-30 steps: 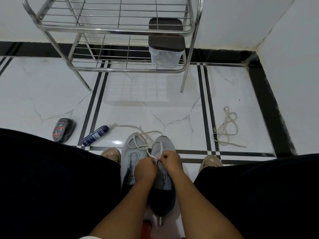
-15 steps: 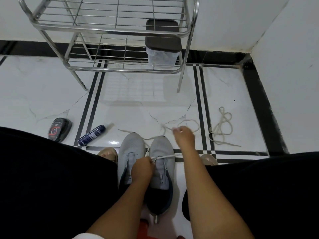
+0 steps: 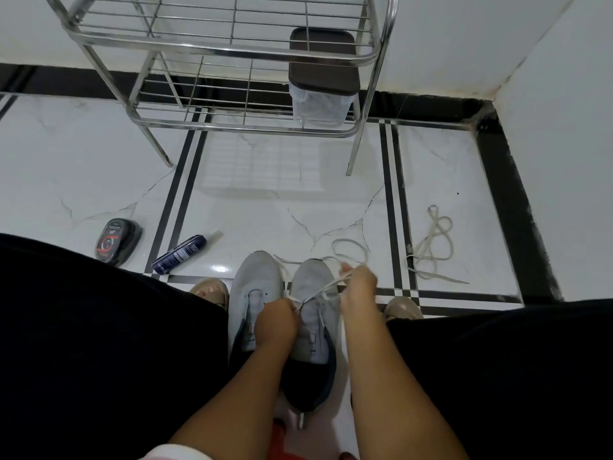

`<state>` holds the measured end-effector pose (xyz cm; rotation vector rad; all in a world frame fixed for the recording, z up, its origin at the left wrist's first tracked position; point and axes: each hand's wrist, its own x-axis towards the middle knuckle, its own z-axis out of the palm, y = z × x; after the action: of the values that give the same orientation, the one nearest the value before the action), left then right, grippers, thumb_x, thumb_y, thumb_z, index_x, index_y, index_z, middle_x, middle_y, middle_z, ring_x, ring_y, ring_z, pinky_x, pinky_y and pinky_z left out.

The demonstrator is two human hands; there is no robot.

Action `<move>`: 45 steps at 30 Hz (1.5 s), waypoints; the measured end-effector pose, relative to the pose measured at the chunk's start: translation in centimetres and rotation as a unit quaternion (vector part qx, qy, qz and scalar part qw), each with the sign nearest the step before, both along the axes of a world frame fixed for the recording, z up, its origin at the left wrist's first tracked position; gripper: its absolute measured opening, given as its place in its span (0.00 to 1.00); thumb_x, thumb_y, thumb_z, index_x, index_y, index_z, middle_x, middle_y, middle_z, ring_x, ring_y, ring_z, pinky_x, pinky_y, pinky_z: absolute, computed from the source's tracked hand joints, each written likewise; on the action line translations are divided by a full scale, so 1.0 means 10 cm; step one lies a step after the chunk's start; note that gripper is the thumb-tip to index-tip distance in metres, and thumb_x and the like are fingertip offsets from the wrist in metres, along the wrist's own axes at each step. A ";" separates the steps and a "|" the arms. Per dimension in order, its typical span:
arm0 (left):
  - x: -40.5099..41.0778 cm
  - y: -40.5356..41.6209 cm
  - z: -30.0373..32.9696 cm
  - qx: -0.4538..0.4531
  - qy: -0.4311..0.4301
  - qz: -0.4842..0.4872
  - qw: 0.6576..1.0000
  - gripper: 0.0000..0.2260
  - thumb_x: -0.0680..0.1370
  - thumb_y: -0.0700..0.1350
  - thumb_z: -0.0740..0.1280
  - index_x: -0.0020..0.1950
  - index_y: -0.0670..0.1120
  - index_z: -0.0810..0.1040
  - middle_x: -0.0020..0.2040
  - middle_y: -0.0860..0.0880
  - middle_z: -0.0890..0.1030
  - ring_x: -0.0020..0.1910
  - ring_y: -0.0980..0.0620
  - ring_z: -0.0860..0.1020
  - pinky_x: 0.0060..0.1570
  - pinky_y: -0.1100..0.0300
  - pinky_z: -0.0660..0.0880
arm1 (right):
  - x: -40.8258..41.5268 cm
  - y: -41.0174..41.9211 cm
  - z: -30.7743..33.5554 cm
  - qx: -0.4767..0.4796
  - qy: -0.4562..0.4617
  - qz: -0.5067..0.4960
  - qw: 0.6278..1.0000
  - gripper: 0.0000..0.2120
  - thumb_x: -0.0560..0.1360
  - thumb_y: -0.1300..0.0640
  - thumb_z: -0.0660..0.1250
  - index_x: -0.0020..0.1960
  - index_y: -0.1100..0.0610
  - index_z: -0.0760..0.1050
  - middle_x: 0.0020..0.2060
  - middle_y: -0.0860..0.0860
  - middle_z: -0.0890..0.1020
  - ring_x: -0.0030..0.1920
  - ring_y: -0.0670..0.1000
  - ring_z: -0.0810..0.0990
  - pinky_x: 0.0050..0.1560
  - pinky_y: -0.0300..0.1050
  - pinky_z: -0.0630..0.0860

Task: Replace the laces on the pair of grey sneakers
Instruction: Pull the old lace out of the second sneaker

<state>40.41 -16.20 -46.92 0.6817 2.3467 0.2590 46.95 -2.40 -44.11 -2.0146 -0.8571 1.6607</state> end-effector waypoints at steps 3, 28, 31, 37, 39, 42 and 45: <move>0.02 0.00 -0.02 0.005 0.000 -0.004 1.000 0.11 0.78 0.45 0.59 0.48 0.45 0.81 0.47 0.44 0.82 0.47 0.45 0.80 0.39 0.60 0.70 | 0.14 0.32 0.25 0.005 0.168 -0.183 0.969 0.09 0.82 0.61 0.51 0.50 0.62 0.68 0.32 0.54 0.70 0.28 0.48 0.71 0.30 0.39 0.72; 0.00 0.06 -0.02 -0.022 0.011 0.002 1.000 0.12 0.79 0.45 0.58 0.50 0.45 0.81 0.48 0.45 0.82 0.48 0.45 0.80 0.39 0.60 0.70 | 0.04 -0.13 -0.02 -0.075 -0.008 0.029 0.997 0.12 0.81 0.56 0.53 0.57 0.59 0.72 0.40 0.57 0.77 0.32 0.55 0.76 0.34 0.45 0.74; -0.02 0.06 -0.02 -0.026 0.011 0.002 1.000 0.12 0.79 0.45 0.59 0.49 0.44 0.81 0.49 0.44 0.82 0.49 0.45 0.80 0.40 0.61 0.69 | 0.04 -0.12 0.04 -0.032 -0.152 0.266 0.951 0.12 0.79 0.59 0.55 0.58 0.64 0.71 0.48 0.60 0.78 0.50 0.62 0.79 0.43 0.46 0.76; 0.07 0.11 -0.03 -0.002 0.028 -0.059 0.998 0.12 0.80 0.48 0.59 0.45 0.43 0.79 0.46 0.45 0.82 0.46 0.46 0.79 0.37 0.60 0.68 | -0.03 0.04 0.27 -0.060 -0.286 0.509 0.810 0.04 0.77 0.63 0.58 0.45 0.62 0.68 0.32 0.56 0.69 0.34 0.54 0.71 0.32 0.44 0.68; 0.08 0.10 -0.03 -0.002 0.035 -0.069 0.997 0.11 0.79 0.47 0.59 0.46 0.43 0.79 0.47 0.45 0.81 0.46 0.46 0.80 0.38 0.59 0.69 | 0.01 0.10 0.35 -0.063 -0.320 0.530 0.783 0.06 0.77 0.63 0.58 0.42 0.63 0.69 0.33 0.56 0.70 0.37 0.55 0.72 0.36 0.45 0.69; 0.02 0.08 -0.07 -0.023 0.031 -0.061 0.997 0.13 0.80 0.46 0.58 0.50 0.42 0.79 0.49 0.43 0.82 0.48 0.45 0.80 0.44 0.57 0.73 | 0.05 0.23 0.57 -0.077 -0.339 0.568 0.746 0.11 0.78 0.63 0.57 0.37 0.63 0.69 0.32 0.55 0.71 0.33 0.53 0.73 0.33 0.43 0.67; -0.01 0.16 0.05 -0.002 0.009 -0.051 0.999 0.12 0.79 0.45 0.59 0.57 0.41 0.76 0.54 0.42 0.80 0.50 0.44 0.79 0.49 0.54 0.75 | 0.05 0.28 0.91 -0.120 -0.254 0.581 0.764 0.14 0.82 0.56 0.57 0.39 0.59 0.67 0.31 0.51 0.72 0.18 0.46 0.69 0.24 0.37 0.64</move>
<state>40.27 -14.64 -46.41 0.8028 2.3204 0.2034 47.49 0.37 -35.04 -2.2667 -2.6144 1.7450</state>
